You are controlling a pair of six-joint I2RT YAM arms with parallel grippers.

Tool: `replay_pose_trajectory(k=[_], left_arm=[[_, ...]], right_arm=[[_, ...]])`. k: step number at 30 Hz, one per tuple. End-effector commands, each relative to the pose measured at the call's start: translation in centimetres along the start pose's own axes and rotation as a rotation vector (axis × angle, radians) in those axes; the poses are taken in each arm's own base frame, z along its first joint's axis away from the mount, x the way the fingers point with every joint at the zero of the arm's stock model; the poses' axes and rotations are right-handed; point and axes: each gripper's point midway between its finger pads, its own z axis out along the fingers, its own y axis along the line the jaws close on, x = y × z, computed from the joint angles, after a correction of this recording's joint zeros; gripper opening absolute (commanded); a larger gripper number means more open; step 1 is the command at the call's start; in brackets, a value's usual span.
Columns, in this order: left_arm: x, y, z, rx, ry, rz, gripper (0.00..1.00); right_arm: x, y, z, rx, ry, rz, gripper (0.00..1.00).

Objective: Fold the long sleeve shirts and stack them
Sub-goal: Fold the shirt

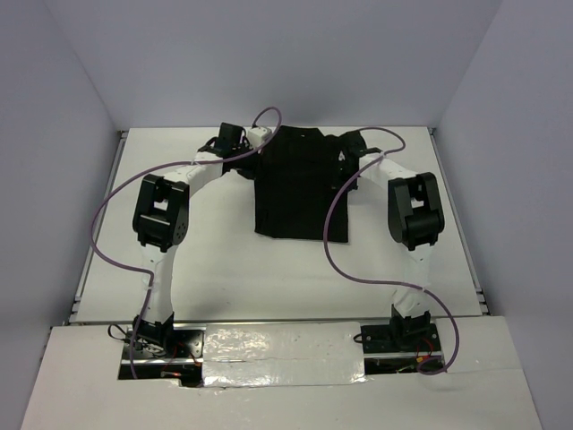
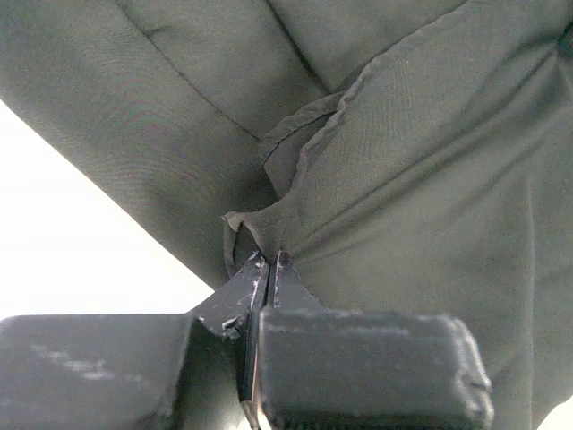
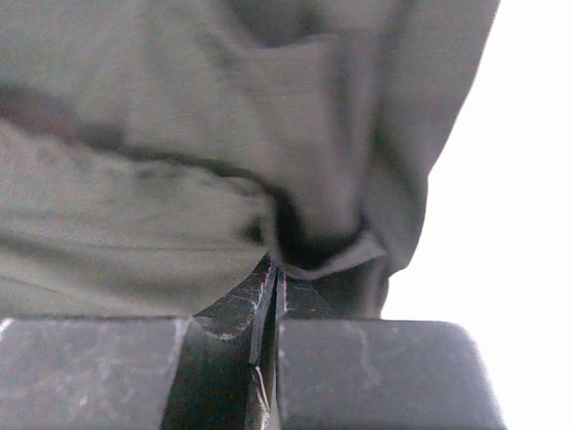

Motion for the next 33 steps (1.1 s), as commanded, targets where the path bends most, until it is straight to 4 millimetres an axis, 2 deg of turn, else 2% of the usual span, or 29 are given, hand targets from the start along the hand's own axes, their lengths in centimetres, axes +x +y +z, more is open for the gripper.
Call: replay_pose_trajectory(k=[1, 5, 10, 12, 13, 14, 16, 17, 18, 20, 21, 22, 23, 24, 25, 26, 27, 28, 29, 30, 33], left_arm=[[-1.5, 0.3, -0.4, -0.007, -0.036, 0.036, 0.02], [-2.3, 0.8, -0.5, -0.035, -0.046, 0.038, 0.0], [-2.7, 1.5, -0.3, -0.067, -0.045, 0.027, 0.01], [-2.7, 1.1, -0.2, -0.038, -0.042, 0.026, 0.27], [-2.5, 0.6, 0.0, -0.007, -0.036, 0.018, 0.44], [-2.7, 0.4, -0.1, 0.001, -0.033, 0.011, 0.53], [-2.9, 0.5, -0.2, -0.006, -0.019, -0.001, 0.57], [-4.6, 0.7, -0.9, -0.017, -0.045, 0.01, 0.67], [-4.6, 0.9, -1.5, -0.017, -0.028, -0.004, 0.68], [-6.9, 0.6, -3.6, -0.006, -0.068, 0.005, 0.95], [-8.0, -0.2, -5.6, 0.002, -0.083, 0.015, 0.95], [-8.3, -0.6, -6.6, 0.01, -0.086, 0.047, 0.96], [-7.2, -1.4, -7.2, 0.033, -0.066, 0.051, 0.96], [-7.9, -2.7, -9.5, 0.044, -0.091, 0.096, 0.96], [-7.1, -3.6, -10.2, 0.067, -0.08, 0.103, 0.96], [-4.2, -4.7, -10.0, 0.116, -0.03, 0.087, 0.99], [-3.7, -5.7, -11.2, 0.133, -0.029, 0.118, 0.99], [-0.4, -6.5, -11.1, 0.166, 0.052, 0.084, 0.96], [0.9, -7.8, -11.2, 0.212, 0.085, 0.081, 0.94], [3.7, -8.8, -11.2, 0.249, 0.151, 0.056, 0.85], [7.2, -11.0, -10.7, 0.319, 0.22, 0.027, 0.78]], right_arm=[[-3.6, -1.4, -2.9, -0.038, -0.103, 0.062, 0.0], [-5.1, -0.3, -3.7, -0.095, -0.111, -0.009, 0.0], [-4.5, 0.2, -3.4, -0.125, -0.083, -0.037, 0.0], [-4.2, 0.0, -3.2, -0.128, -0.078, -0.041, 0.02], [-4.1, 0.0, -3.3, -0.123, -0.075, -0.043, 0.03], [-4.1, -0.1, -3.4, -0.117, -0.076, -0.043, 0.06], [-4.4, -0.2, -4.1, -0.114, -0.092, -0.046, 0.13], [-4.6, -0.3, -5.1, -0.117, -0.108, -0.042, 0.19], [-4.7, -0.4, -5.7, -0.12, -0.119, -0.027, 0.28], [-4.0, -0.5, -7.8, -0.141, -0.137, -0.005, 0.34], [-3.7, -0.6, -8.4, -0.151, -0.144, 0.009, 0.35], [-2.5, -0.8, -9.3, -0.157, -0.141, 0.017, 0.35], [-1.7, -1.1, -9.7, -0.16, -0.133, 0.026, 0.36], [-1.4, -1.2, -10.8, -0.165, -0.148, 0.035, 0.36], [0.9, -1.8, -10.2, -0.156, -0.099, 0.049, 0.36], [2.0, -1.7, -10.1, -0.166, -0.081, 0.057, 0.36], [2.9, -1.8, -10.1, -0.172, -0.069, 0.064, 0.36], [4.4, -2.0, -9.9, -0.177, -0.048, 0.083, 0.36], [5.1, -1.9, -9.9, -0.189, -0.038, 0.09, 0.36], [6.2, -1.8, -9.6, -0.203, -0.022, 0.096, 0.36], [7.3, -2.0, -9.2, -0.206, -0.003, 0.119, 0.36]])
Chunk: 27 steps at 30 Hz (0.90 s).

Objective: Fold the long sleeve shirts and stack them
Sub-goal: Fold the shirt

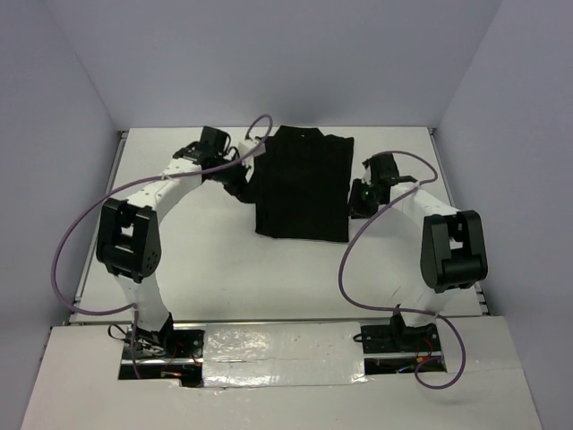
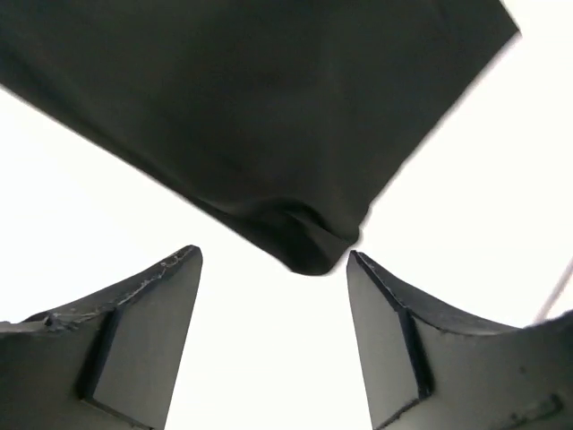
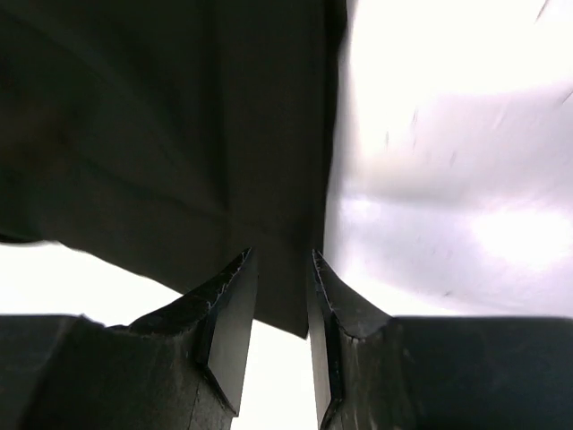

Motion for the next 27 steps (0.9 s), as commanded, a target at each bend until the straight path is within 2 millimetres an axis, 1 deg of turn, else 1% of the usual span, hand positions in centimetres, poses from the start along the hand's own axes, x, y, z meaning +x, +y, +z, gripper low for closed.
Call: replay_pose_trajectory(k=[1, 2, 3, 4, 5, 6, 9, 11, 13, 14, 15, 17, 18, 19, 20, 21, 22, 24, 25, 27], left_arm=[[6.7, -4.0, 2.1, 0.168, 0.155, -0.057, 0.78], [6.8, -4.7, 2.6, 0.177, 0.149, -0.037, 0.79], [7.2, -4.9, 2.9, 0.175, 0.155, -0.03, 0.81], [7.9, -5.4, 3.4, 0.176, 0.17, -0.027, 0.84], [7.6, -5.4, 3.7, 0.173, 0.156, -0.014, 0.85], [8.1, -5.3, 4.1, 0.166, 0.164, -0.022, 0.87], [8.1, -5.0, 5.1, 0.149, 0.15, -0.024, 0.87], [8.2, -5.4, 5.7, 0.165, 0.144, -0.037, 0.85], [8.6, -5.1, 6.3, 0.157, 0.148, -0.066, 0.79], [8.6, -5.1, 6.5, 0.158, 0.144, -0.078, 0.75], [8.8, -5.2, 6.6, 0.167, 0.146, -0.086, 0.63], [9.2, -5.5, 6.8, 0.188, 0.155, -0.092, 0.44], [9.6, -5.5, 6.7, 0.191, 0.175, -0.096, 0.28], [9.9, -5.3, 6.6, 0.179, 0.19, -0.09, 0.16], [10.2, -5.2, 6.5, 0.178, 0.202, -0.073, 0.06], [10.7, -5.4, 6.2, 0.18, 0.225, -0.075, 0.0], [10.8, -5.3, 5.9, 0.18, 0.23, -0.069, 0.0], [11.0, -5.3, 5.5, 0.189, 0.241, -0.041, 0.0], [11.6, -5.4, 5.0, 0.199, 0.268, -0.027, 0.0], [12.1, -5.2, 4.4, 0.197, 0.297, -0.005, 0.0]], right_arm=[[1.2, 0.4, 0.5, -0.053, 0.007, 0.038, 0.36], [1.7, 0.5, 0.7, -0.061, 0.019, 0.046, 0.37], [2.3, 0.4, 0.9, -0.066, 0.029, 0.053, 0.37], [2.5, 0.3, 1.0, -0.066, 0.034, 0.059, 0.38], [2.8, 0.3, 1.0, -0.069, 0.039, 0.066, 0.39], [3.5, 0.3, 1.1, -0.073, 0.046, 0.069, 0.4], [4.5, 0.1, 1.1, -0.076, 0.06, 0.077, 0.41], [5.0, 0.2, 1.2, -0.088, 0.072, 0.081, 0.42], [5.4, 0.0, 1.5, -0.09, 0.084, 0.088, 0.42], [5.6, -0.1, 1.7, -0.088, 0.088, 0.089, 0.42], [5.7, -0.1, 1.9, -0.09, 0.093, 0.092, 0.41], [5.8, 0.1, 2.0, -0.105, 0.105, 0.093, 0.37], [5.8, 0.1, 2.1, -0.104, 0.106, 0.092, 0.27], [5.8, 0.1, 2.0, -0.104, 0.105, 0.091, 0.21], [5.7, -0.1, 1.9, -0.093, 0.097, 0.091, 0.15], [5.7, -0.2, 1.8, -0.09, 0.094, 0.094, 0.03], [5.6, -0.3, 1.7, -0.091, 0.086, 0.098, 0.0], [5.5, -0.3, 1.5, -0.094, 0.081, 0.102, 0.0], [5.5, -0.5, 1.5, -0.087, 0.083, 0.099, 0.0], [5.7, -0.7, 1.4, -0.073, 0.087, 0.095, 0.0]])
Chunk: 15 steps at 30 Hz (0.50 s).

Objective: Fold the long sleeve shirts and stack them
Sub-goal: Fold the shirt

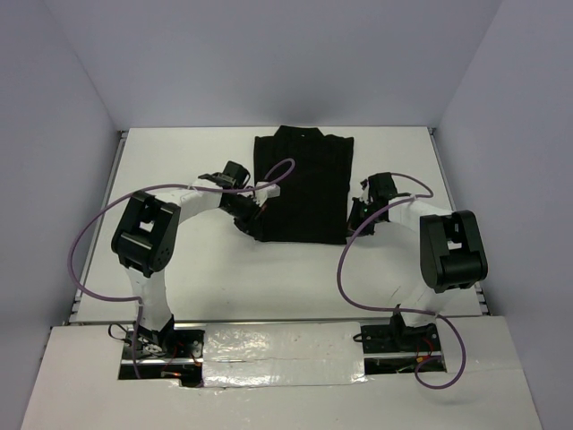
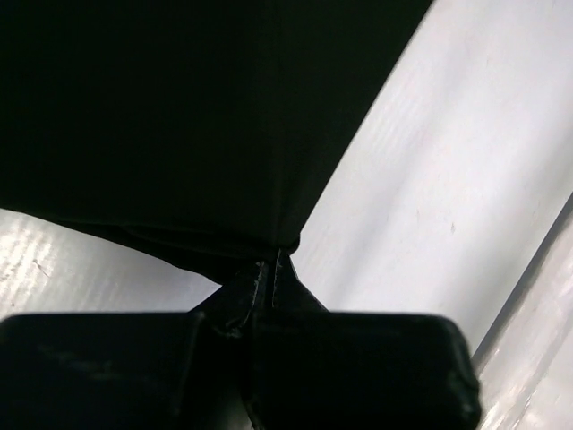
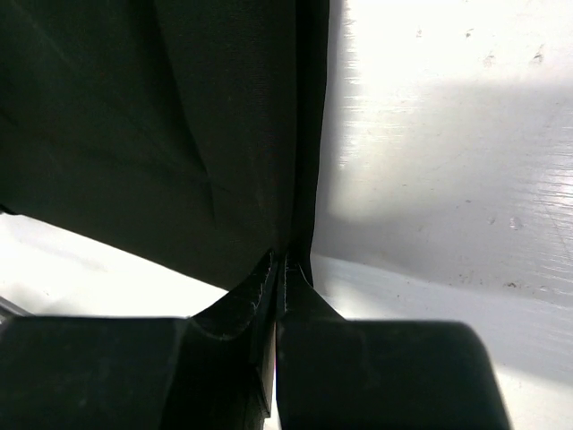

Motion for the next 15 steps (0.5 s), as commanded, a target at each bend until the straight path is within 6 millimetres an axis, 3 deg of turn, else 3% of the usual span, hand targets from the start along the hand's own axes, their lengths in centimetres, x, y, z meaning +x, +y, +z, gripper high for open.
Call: replay_pose_trajectory(k=[1, 10, 13, 14, 15], left_arm=[[1.6, -0.6, -1.5, 0.021, 0.075, 0.073, 0.0], [3.2, -1.0, -2.1, 0.04, 0.13, 0.12, 0.0], [2.5, -1.1, -2.2, 0.043, 0.107, 0.129, 0.26], [2.3, -1.0, -2.4, 0.037, 0.107, 0.132, 0.32], [2.0, -0.7, -2.8, 0.015, 0.109, 0.145, 0.35]], right_arm=[[-0.9, 0.1, -0.8, -0.005, -0.047, -0.024, 0.0], [-0.6, 0.0, -1.0, -0.014, -0.055, -0.03, 0.0], [-0.7, 0.3, -1.2, -0.029, -0.039, -0.05, 0.03], [-0.7, 0.4, -1.3, -0.027, -0.032, -0.053, 0.17], [-0.7, 0.3, -1.5, -0.019, -0.027, -0.059, 0.22]])
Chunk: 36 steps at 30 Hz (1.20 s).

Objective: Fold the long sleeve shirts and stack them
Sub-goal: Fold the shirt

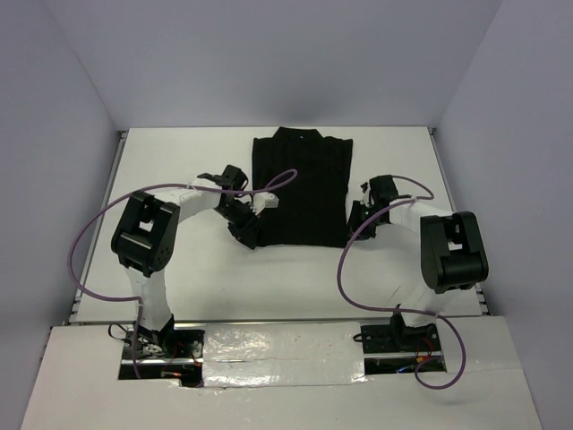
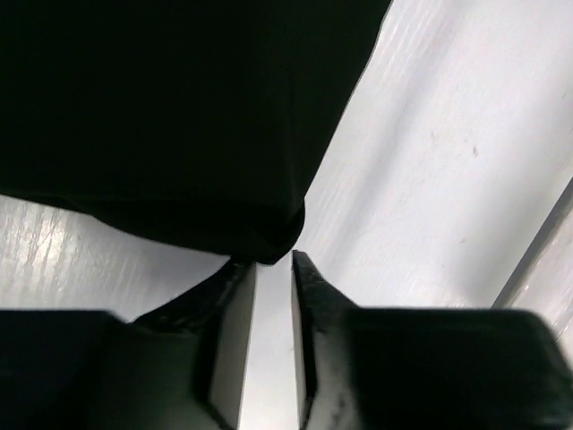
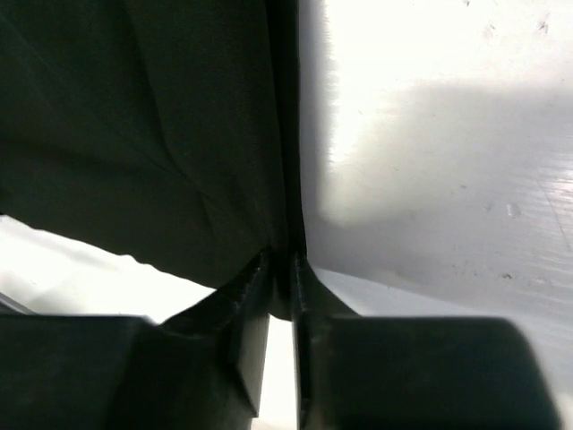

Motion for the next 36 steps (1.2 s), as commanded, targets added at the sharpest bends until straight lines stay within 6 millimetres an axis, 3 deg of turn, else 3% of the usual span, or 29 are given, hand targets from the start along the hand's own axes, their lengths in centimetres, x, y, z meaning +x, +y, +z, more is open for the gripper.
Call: replay_pose_trajectory(k=[1, 2, 4, 6, 8, 10, 12, 13, 14, 15, 16, 18, 19, 21, 23, 24, 30, 32, 36], left_arm=[[-1.9, 0.0, -2.7, -0.033, -0.034, 0.088, 0.37], [-1.7, 0.0, -3.3, -0.032, -0.019, 0.091, 0.41], [-2.5, 0.5, -5.0, -0.064, -0.009, 0.181, 0.47], [-2.0, 0.0, -6.6, -0.071, 0.041, 0.232, 0.51], [-2.8, 0.5, -8.3, -0.122, 0.057, 0.347, 0.52], [-4.1, -0.3, -9.7, -0.15, 0.052, 0.462, 0.52], [-5.4, -2.1, -9.5, -0.185, 0.075, 0.59, 0.52], [-5.5, -2.5, -8.6, -0.199, 0.09, 0.662, 0.52], [-5.8, -3.9, -7.2, -0.217, 0.135, 0.75, 0.52], [-6.1, -4.5, -6.9, -0.235, 0.142, 0.837, 0.53], [-5.6, -5.1, -5.0, -0.247, 0.166, 0.922, 0.55], [-5.2, -5.3, -3.4, -0.254, 0.191, 1.018, 0.57], [-4.2, -5.0, -2.3, -0.253, 0.221, 1.027, 0.64], [-5.1, -4.1, -0.8, -0.319, 0.222, 1.077, 0.65], [-5.7, -3.4, 0.3, -0.348, 0.212, 1.103, 0.81], [-5.5, -2.9, 1.0, -0.347, 0.228, 1.105, 0.83], [-3.8, -0.5, 3.0, -0.401, 0.277, 1.138, 0.84], [-3.4, -0.2, 3.7, -0.408, 0.27, 1.151, 0.81], [-2.4, 1.2, 3.3, -0.489, 0.308, 1.125, 0.66]], right_arm=[[-1.7, 0.5, -2.0, 0.018, -0.049, -0.05, 0.26], [-1.8, 0.3, -2.3, 0.035, -0.059, -0.052, 0.33], [-2.6, -0.2, -3.7, 0.09, -0.103, -0.059, 0.37], [-3.2, -0.1, -4.7, 0.112, -0.137, -0.073, 0.4], [-3.9, 0.7, -6.0, 0.089, -0.175, -0.114, 0.41], [-4.4, 1.8, -7.3, 0.055, -0.228, -0.147, 0.42], [-5.8, 3.4, -8.4, -0.035, -0.309, -0.174, 0.55], [-5.8, 3.9, -9.1, -0.082, -0.345, -0.179, 0.63], [-7.4, 4.9, -9.8, -0.145, -0.426, -0.16, 0.84], [-7.8, 5.1, -10.5, -0.202, -0.455, -0.135, 0.92], [-8.4, 5.2, -11.0, -0.255, -0.493, -0.112, 1.0], [-8.5, 5.4, -11.6, -0.334, -0.481, -0.09, 1.0], [-8.1, 4.9, -11.4, -0.308, -0.457, -0.057, 1.0], [-8.1, 3.6, -10.8, -0.178, -0.464, -0.057, 1.0], [-7.1, 2.4, -10.3, -0.098, -0.435, -0.05, 1.0], [-6.9, 2.2, -10.5, -0.078, -0.444, -0.052, 1.0], [-4.8, 1.6, -10.1, -0.063, -0.427, -0.079, 0.99], [-3.3, 2.6, -8.6, -0.054, -0.353, -0.122, 0.98], [-0.2, 0.9, -5.8, 0.038, -0.222, -0.039, 0.97]])
